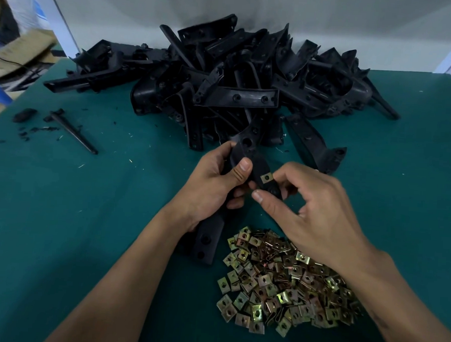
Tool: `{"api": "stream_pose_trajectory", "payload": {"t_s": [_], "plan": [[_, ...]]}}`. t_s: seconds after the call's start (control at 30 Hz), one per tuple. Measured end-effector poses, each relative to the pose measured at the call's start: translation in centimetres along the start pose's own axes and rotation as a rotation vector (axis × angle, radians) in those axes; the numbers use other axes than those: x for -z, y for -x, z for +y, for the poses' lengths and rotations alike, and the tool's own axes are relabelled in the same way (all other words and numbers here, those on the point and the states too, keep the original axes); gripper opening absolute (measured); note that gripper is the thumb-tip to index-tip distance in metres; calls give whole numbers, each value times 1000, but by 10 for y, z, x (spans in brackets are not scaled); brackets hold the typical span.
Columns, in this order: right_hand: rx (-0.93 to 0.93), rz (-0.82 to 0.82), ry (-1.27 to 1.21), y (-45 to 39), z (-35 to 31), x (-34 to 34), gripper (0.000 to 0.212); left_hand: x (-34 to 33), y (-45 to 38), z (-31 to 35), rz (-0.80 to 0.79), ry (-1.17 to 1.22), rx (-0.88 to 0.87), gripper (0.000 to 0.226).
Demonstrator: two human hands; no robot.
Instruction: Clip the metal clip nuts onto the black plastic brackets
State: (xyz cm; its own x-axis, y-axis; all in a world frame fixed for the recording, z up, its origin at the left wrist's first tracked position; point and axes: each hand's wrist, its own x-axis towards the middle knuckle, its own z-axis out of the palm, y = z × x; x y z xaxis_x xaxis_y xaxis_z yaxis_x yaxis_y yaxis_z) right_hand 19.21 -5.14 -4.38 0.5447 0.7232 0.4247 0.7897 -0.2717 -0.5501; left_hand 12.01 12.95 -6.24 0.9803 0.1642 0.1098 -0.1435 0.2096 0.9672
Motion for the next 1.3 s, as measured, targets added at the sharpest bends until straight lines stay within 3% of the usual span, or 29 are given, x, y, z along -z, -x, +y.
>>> {"api": "stream_pose_trajectory", "payload": {"t_s": [0.13,0.23,0.37,0.5,0.57,0.77,1.03,1.13,1.3], "plan": [[-131,-84,-228,0,1,3,40,1,-1,0,2,48,34,30],[-197,-253,-278,4,1,5,47,4,-3,1,42,123,56,24],[-155,-414,-97,7,-11,-1,27,10,-4,2,102,189,64,21],[-56,-418,-61,5,-16,-5,5,10,-6,1,78,176,70,20],[-53,-416,-80,7,-12,-8,5,12,-6,-1,74,179,77,22],[-204,-325,-402,7,-6,-3,6,12,-5,1,73,211,103,21],[-279,-341,-882,5,14,20,10,12,-5,2,35,233,98,25],[-371,-195,-1126,2,20,25,15,11,-2,3,-78,211,97,24],[-495,162,-1137,-5,9,14,29,1,0,0,-234,161,131,37]]}}
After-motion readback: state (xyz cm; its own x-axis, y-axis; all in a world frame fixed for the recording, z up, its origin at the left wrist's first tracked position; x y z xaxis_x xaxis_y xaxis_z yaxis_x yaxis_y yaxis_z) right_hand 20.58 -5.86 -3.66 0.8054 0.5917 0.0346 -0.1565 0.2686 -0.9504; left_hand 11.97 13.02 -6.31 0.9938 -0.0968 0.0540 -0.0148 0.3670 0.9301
